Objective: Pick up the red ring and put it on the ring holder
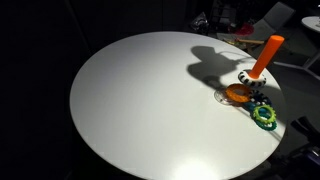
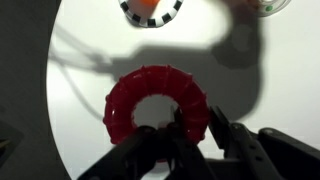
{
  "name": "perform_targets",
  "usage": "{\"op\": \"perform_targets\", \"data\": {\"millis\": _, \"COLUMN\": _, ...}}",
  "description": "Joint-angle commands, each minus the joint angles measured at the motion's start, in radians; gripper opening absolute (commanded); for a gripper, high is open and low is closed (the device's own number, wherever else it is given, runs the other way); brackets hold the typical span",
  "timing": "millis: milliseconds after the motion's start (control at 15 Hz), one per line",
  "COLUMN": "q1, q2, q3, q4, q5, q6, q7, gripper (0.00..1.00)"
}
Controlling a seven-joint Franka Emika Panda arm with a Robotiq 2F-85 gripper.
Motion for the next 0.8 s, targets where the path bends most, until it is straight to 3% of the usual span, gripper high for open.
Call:
{"op": "perform_targets", "data": {"millis": 0, "q1": -0.002, "q2": -0.099, "q3": 0.004, "q4": -0.038, "q5": -0.022, "q6": -0.090, "q7": -0.001, "gripper": 0.08}}
{"op": "perform_targets", "data": {"millis": 400, "q1": -0.008, "q2": -0.246, "q3": 0.004, "q4": -0.132, "q5": -0.021, "q6": -0.194, "q7": -0.024, "gripper": 0.09}}
{"op": "perform_targets", "data": {"millis": 733, "q1": -0.016, "q2": -0.361, "q3": -0.002, "q4": -0.246, "q5": -0.044, "q6": -0.217, "q7": -0.027, "gripper": 0.09}}
